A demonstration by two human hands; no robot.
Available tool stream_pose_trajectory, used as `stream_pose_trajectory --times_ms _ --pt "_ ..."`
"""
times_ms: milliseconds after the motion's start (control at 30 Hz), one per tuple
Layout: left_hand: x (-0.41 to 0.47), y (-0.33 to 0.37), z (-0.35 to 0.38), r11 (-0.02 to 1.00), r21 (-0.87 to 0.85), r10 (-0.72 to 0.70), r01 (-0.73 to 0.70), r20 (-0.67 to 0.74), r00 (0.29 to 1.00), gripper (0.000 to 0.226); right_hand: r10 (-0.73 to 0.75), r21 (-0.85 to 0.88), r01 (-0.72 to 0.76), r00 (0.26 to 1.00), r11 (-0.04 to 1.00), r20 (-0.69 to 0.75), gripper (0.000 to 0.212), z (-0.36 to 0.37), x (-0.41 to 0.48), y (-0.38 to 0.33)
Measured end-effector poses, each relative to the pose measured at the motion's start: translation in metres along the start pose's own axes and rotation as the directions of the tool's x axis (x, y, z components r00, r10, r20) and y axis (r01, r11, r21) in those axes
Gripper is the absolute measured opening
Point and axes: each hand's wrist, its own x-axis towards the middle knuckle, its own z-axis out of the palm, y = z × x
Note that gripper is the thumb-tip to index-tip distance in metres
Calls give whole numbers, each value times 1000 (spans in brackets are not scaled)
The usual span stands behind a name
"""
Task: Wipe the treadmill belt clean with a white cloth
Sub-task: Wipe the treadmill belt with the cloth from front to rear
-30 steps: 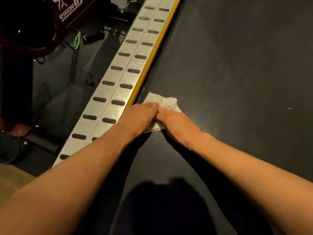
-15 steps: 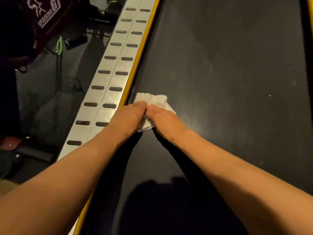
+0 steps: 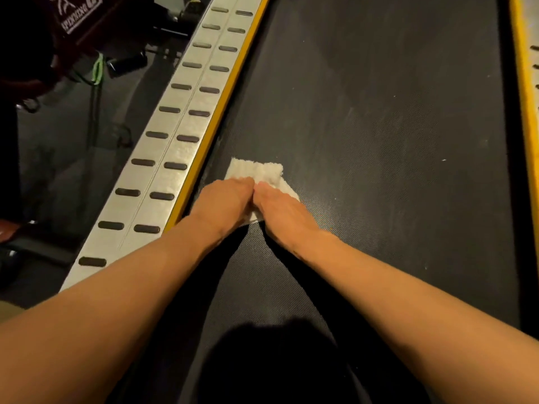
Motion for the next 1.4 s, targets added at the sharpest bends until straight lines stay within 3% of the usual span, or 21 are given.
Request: stream_pose_trajectory --times_ms 67,233,367,500,567,700,767,867,967,1067,1133,1200,1267,1333,1400 --pt "-8 4 4 999 20 40 -40 14 999 22 97 84 -98 995 992 20 27 1 -11 0" --pt "7 -2 -2 999 45 -8 8 -13 1000 22 138 192 -136 990 972 2 25 -14 12 4" --pt "6 21 4 994 112 -11 13 -25 1000 22 136 118 -133 991 984 -14 18 -8 -4 4" --pt "-2 27 10 997 77 28 -27 -12 1000 14 -7 -18 7 1000 1000 10 38 -12 -28 23" --pt "4 28 7 999 45 21 -20 -26 999 13 -21 -105 22 1000 994 16 36 -21 -15 32" --pt "13 40 8 999 -45 29 -31 -53 998 19 113 101 -105 990 989 -83 34 -23 -8 30" --pt "6 47 20 995 -24 92 -94 -69 993 22 79 69 -70 989 995 -129 33 -15 -26 38" --pt "-9 55 30 981 -36 190 -192 -52 980 29 -68 -168 60 997 984 -43 32 -17 -51 56" --pt "11 60 23 980 -24 197 -197 27 980 39 -57 -329 39 997 944 -46 46 -37 -35 69" --pt "38 70 14 985 47 160 -167 124 979 43 -43 -261 5 989 965 -140 60 -37 -27 67" --pt "35 80 13 982 71 169 -177 103 980 39 32 -155 -64 980 986 -196 47 -28 -38 67" --pt "19 86 23 972 91 216 -219 34 976 39 -5 -192 -30 984 981 -177 44 -23 -57 73" --pt "7 85 33 968 71 241 -239 -11 971 42 -75 -293 41 992 955 -105 56 -29 -60 83" --pt "19 83 32 978 16 210 -210 -11 978 44 -22 -244 -1 995 970 -93 68 -41 -47 91" --pt "36 84 25 983 0 182 -182 27 983 42 35 -137 -54 990 989 -134 63 -42 -35 93"
